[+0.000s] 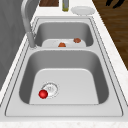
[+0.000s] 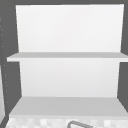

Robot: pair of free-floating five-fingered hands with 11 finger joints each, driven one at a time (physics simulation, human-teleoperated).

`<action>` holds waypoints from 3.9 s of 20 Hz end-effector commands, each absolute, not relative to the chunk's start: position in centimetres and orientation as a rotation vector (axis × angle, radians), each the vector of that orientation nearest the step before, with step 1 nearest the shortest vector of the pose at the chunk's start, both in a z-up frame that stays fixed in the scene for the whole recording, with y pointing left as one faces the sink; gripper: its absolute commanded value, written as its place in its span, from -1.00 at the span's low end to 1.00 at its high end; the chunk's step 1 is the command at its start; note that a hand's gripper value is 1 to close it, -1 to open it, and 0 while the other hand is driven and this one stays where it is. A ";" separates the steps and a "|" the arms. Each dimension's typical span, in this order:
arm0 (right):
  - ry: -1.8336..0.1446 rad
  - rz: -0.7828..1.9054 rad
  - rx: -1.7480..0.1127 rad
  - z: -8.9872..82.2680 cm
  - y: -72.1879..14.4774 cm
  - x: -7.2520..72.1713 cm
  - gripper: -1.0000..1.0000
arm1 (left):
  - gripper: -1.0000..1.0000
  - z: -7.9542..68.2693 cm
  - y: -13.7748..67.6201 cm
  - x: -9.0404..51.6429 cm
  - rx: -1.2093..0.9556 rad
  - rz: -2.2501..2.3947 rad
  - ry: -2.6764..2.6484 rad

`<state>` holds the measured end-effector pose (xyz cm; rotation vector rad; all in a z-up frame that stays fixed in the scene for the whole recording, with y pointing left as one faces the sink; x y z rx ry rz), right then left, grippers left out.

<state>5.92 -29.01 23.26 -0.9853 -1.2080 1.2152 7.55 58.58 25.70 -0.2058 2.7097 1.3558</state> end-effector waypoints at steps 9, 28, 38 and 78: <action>-1.208 1.215 -0.985 23.3 -29.0 5.9 0.00 | -1.00 25.6 58.7 7.5 -0.127 1.619 2.642; -1.208 1.215 -0.985 23.3 -29.0 5.9 0.00 | -1.00 25.4 58.6 7.4 -0.070 1.777 2.575; -1.208 1.215 -0.985 23.3 -29.0 5.9 0.00 | -1.00 26.0 57.6 7.3 -0.054 1.851 2.533; -1.208 1.215 -0.985 23.3 -29.0 5.9 0.00 | -1.00 27.6 53.7 7.1 0.074 2.203 2.360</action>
